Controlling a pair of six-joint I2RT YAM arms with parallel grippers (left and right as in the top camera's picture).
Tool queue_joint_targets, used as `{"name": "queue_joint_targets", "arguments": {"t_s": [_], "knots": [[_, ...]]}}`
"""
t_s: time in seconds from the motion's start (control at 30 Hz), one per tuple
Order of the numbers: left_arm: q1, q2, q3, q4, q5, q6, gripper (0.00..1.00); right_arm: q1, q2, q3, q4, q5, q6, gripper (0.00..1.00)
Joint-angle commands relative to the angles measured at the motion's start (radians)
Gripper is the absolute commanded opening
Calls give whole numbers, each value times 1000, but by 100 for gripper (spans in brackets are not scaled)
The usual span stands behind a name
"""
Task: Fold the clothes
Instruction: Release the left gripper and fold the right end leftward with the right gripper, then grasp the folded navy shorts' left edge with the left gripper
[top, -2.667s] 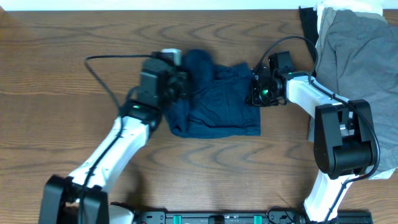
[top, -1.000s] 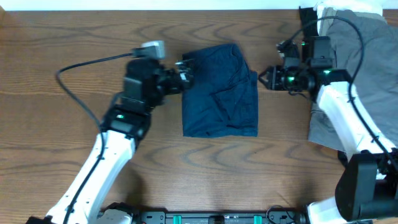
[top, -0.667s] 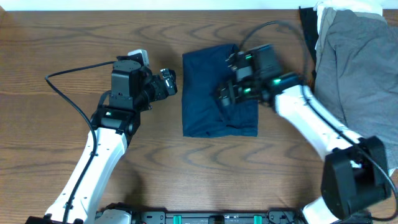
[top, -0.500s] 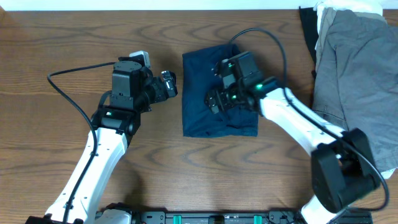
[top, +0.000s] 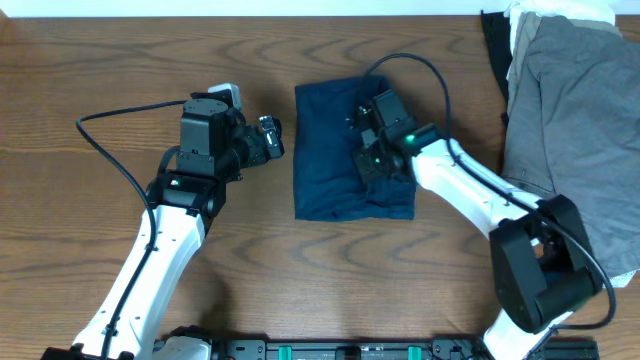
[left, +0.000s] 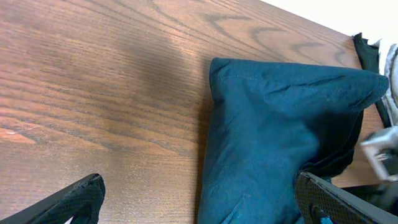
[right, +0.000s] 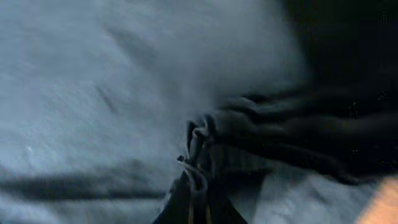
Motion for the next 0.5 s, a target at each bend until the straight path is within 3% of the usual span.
{"name": "queue_joint_targets", "arguments": {"t_s": [0.0, 0.47], "knots": [[5, 5, 11, -12, -10, 14, 98, -53, -26, 17, -56, 31, 73, 1], [4, 64, 10, -68, -8, 14, 98, -159, -6, -121, -48, 28, 143, 1]]}}
